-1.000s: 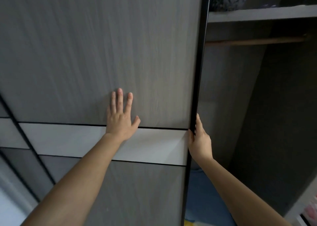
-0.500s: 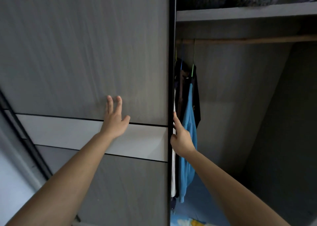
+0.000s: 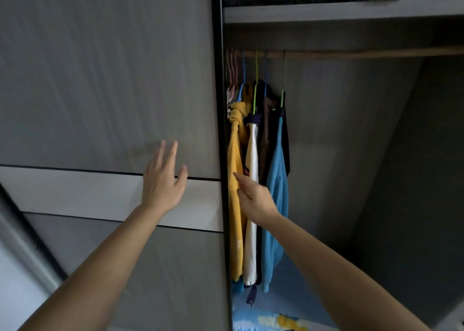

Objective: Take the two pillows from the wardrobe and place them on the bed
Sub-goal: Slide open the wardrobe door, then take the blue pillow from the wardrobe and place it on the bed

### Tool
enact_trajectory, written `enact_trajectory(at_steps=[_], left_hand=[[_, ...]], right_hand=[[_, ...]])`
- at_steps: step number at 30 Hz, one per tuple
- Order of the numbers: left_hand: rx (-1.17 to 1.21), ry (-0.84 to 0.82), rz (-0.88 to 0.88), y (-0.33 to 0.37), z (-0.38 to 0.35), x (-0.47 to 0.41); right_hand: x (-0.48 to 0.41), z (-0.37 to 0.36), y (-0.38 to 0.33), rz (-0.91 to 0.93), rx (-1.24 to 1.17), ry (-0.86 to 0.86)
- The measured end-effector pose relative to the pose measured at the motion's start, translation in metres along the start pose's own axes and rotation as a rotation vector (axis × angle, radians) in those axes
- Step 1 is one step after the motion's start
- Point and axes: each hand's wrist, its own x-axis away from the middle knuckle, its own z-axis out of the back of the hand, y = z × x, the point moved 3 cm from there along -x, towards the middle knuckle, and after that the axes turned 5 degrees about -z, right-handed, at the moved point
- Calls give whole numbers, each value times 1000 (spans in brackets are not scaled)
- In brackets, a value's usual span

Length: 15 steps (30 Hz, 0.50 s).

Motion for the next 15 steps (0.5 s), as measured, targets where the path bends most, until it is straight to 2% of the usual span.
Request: enact_trajectory(at_steps=[3,6,11,15], left_hand=[[-72,110,-321,52,-12,-5],[-20,133,-508,108,-37,-10],[55,-13,-691,171,-104,1],[128,-181,-717,211,-164,17]], right_hand=[[8,28,18,4,82,129],[22,67,47,-25,262,271],[68,129,106,-164,528,388],[112,166,157,-327,640,381]])
